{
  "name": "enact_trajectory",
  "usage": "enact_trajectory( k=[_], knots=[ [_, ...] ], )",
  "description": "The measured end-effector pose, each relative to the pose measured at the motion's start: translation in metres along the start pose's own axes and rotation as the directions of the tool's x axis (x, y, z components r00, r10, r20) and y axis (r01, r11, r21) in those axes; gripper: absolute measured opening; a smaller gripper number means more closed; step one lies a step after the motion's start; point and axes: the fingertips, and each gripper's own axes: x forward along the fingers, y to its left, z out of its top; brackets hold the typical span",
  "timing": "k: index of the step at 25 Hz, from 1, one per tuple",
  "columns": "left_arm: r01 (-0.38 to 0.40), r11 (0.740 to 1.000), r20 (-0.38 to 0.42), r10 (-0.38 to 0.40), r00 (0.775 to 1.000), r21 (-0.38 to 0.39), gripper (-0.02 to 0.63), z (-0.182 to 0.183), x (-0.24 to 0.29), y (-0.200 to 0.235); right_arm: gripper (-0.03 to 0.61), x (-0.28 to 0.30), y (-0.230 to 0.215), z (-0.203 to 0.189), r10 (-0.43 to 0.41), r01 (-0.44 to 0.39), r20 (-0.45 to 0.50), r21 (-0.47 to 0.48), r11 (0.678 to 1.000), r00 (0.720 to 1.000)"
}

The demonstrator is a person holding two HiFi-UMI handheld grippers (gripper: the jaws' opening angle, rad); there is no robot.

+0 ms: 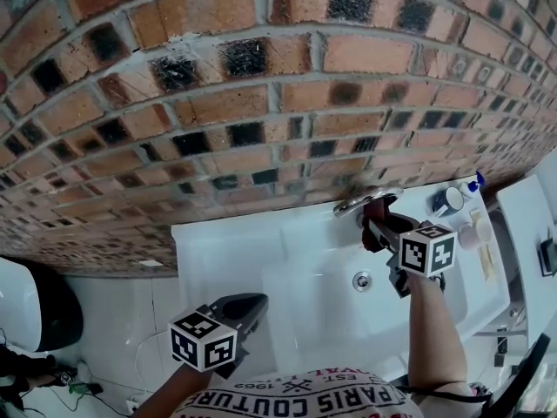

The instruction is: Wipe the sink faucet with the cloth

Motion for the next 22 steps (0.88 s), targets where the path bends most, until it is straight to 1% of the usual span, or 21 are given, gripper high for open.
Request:
enact_trajectory(
  k=[8,13,22],
  knots=[
    [0.005,1.000,0.034,-0.006,0.999,0.010,0.005,0.004,-0.013,-0.007,0.095,-0.030,0.013,0.032,-0.027,0.031,0.068,-0.058,0.998,0.997],
    [0.012,1.000,0.064,-0.013,0.998,0.017,0.005,0.007,-0.022,-0.012,0.095,-0.042,0.025,0.041,-0.038,0.045,0.079,-0.085,0.995,0.996],
    [0.012,1.000,0.126,-0.014,0.992,0.011,0.005,0.010,-0.042,-0.011,0.095,-0.047,0.064,0.053,-0.034,0.045,0.070,-0.170,0.984,0.997]
  ],
)
